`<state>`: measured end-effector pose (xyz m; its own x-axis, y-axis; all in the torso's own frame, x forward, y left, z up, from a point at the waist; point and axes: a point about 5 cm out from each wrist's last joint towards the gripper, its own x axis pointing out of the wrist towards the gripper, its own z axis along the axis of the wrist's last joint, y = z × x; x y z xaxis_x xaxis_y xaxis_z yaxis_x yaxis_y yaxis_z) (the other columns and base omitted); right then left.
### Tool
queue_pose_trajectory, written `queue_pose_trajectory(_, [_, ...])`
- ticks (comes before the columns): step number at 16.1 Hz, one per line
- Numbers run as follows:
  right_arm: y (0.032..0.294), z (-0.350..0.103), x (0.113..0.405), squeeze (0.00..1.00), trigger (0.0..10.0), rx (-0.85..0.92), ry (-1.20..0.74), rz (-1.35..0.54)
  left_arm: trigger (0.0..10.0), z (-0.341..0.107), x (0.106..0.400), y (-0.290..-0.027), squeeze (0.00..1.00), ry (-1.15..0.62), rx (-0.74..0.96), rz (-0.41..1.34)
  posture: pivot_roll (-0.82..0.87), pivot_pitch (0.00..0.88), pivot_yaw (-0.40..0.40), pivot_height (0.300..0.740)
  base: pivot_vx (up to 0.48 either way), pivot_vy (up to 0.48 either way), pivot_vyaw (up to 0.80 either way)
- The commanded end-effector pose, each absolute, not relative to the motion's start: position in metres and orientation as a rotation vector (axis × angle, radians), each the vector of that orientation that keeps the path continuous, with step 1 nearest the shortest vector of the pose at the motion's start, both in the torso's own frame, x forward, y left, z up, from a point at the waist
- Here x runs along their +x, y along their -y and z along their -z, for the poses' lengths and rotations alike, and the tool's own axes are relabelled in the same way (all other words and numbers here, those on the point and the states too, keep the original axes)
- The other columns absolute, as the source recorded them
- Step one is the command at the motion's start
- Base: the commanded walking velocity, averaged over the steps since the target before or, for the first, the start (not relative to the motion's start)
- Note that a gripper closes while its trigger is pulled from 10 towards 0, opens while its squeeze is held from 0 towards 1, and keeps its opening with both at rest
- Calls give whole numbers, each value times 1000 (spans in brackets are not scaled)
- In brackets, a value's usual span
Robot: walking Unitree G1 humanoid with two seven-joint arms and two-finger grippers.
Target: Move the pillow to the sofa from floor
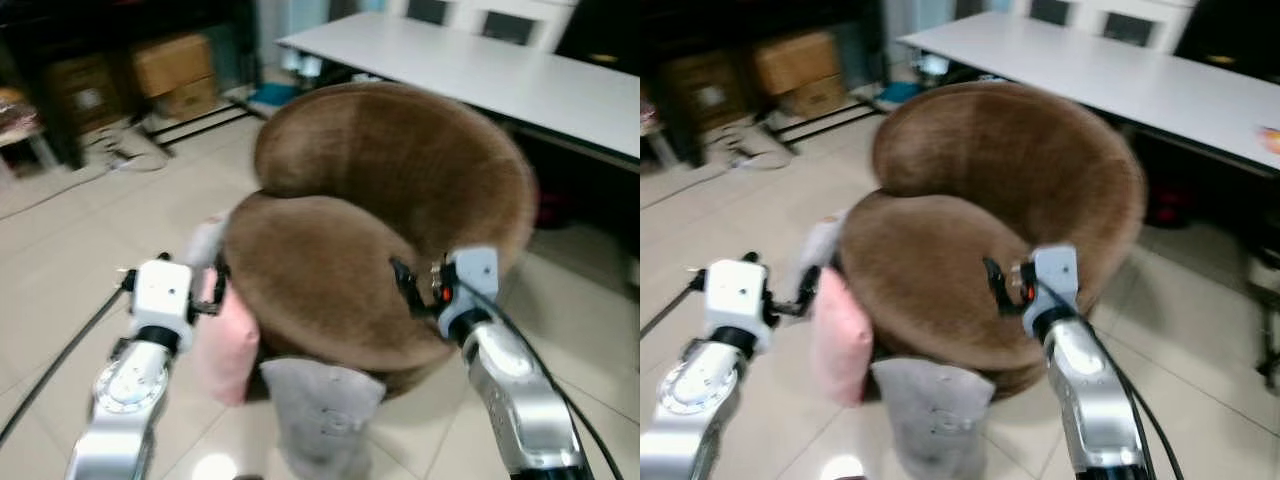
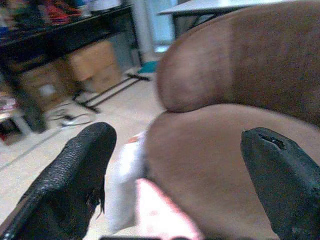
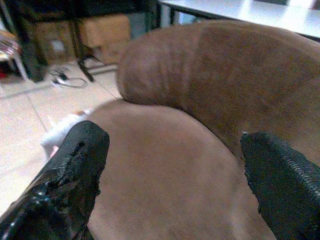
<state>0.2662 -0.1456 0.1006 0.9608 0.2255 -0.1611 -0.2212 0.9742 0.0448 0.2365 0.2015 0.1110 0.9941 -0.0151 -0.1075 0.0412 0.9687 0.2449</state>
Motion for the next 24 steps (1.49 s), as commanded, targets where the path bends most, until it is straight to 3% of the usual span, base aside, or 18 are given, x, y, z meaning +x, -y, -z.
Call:
queue_pose_trajectory(1, [145,-101,267,0,10000,34,-172,-232,10000,-113,235,-203,0,-96,262,17,13,0,-43,740,0,0,0])
queue_pose_trajectory(4, [150,-94,266,0,10000,43,-207,-209,10000,-112,233,-210,0,-95,285,-11,18,0,-47,735,0,0,0])
queue_pose_trajectory(15, [162,-93,265,0,10000,47,-200,-34,10000,-115,238,-212,0,-49,293,-40,10,0,-38,630,0,0,0])
queue_pose_trajectory(24, [158,-91,268,0,10000,9,-210,-30,10000,-116,239,-210,0,-32,262,-35,30,0,-61,630,0,0,0])
